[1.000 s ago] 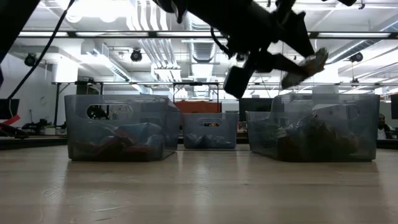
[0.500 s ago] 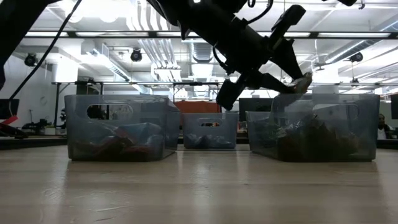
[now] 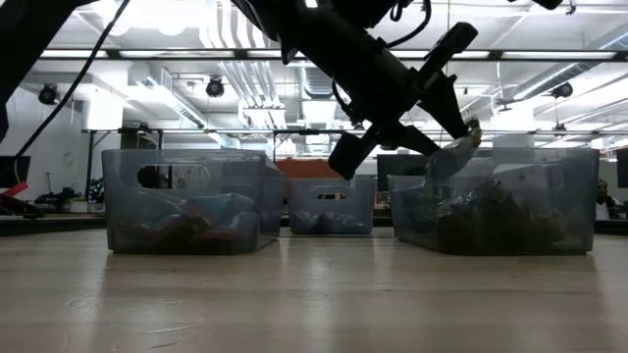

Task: Pick and place Granola Bars by type
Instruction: Put the orange granola bar into the bottom right black bin

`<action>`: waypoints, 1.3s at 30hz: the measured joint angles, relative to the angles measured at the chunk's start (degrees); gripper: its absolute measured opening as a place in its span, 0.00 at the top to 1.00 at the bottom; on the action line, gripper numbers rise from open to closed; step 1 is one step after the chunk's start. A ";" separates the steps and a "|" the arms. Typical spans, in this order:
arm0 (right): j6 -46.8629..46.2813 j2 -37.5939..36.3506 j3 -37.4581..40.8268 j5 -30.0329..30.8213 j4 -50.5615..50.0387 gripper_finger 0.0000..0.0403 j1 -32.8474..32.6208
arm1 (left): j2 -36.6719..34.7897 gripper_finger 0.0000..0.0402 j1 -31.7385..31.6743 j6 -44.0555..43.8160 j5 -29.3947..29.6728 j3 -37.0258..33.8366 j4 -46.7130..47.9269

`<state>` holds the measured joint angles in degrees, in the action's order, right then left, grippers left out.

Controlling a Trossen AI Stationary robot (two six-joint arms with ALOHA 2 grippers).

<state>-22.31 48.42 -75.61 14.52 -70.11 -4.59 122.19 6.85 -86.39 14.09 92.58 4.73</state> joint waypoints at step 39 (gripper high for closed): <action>-0.20 -0.02 0.00 0.15 0.04 0.98 0.01 | -0.04 0.77 -0.48 2.34 -1.26 0.00 0.26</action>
<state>-22.50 48.40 -75.61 14.68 -70.06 -4.58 122.15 6.37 -84.04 12.83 92.58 4.99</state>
